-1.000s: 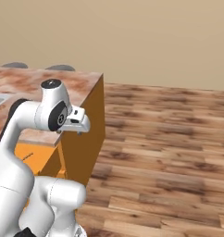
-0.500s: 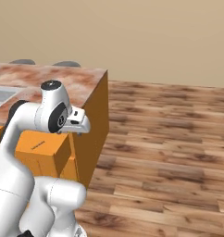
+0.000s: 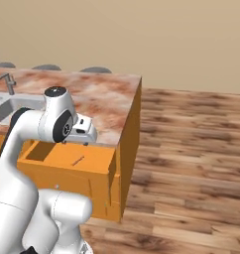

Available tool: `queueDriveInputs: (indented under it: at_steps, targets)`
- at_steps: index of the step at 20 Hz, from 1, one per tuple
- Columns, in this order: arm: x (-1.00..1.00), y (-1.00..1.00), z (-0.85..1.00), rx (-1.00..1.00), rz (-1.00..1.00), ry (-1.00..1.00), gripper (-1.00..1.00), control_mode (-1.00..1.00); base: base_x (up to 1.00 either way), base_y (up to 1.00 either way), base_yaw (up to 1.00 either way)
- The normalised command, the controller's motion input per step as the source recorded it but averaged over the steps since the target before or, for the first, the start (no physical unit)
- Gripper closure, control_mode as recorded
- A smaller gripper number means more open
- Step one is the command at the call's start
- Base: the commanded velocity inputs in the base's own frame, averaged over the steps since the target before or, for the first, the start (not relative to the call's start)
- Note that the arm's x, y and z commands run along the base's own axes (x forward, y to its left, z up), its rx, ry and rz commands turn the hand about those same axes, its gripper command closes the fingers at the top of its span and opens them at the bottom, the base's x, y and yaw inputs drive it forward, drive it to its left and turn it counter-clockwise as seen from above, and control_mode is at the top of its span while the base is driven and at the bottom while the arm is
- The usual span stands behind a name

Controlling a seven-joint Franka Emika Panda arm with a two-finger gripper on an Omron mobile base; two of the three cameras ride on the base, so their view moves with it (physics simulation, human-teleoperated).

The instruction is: Pick up the straw from the left drawer and put it inside the smoothie cup.

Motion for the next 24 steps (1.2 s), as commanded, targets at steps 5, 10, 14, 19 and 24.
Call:
queueDriveInputs:
  at_steps: [5,10,14,19,24]
  targets:
    - [0.00,0.00,0.00,0.00,0.00,0.00,-1.00,1.00,0.03,0.95,0.00]
    - [0.00,0.00,0.00,0.00,0.00,0.00,-1.00,1.00,0.21,0.36,-0.03]
    - [0.14,0.00,-0.05,0.00,0.00,0.00,-1.00,-1.00,0.16,0.01,0.00]
    - [0.32,0.00,-0.19,0.00,0.00,0.00,-1.00,-1.00,0.00,0.00,0.00]
    - [0.37,0.00,-0.29,0.00,0.00,0.00,-1.00,-1.00,0.00,0.00,0.00]
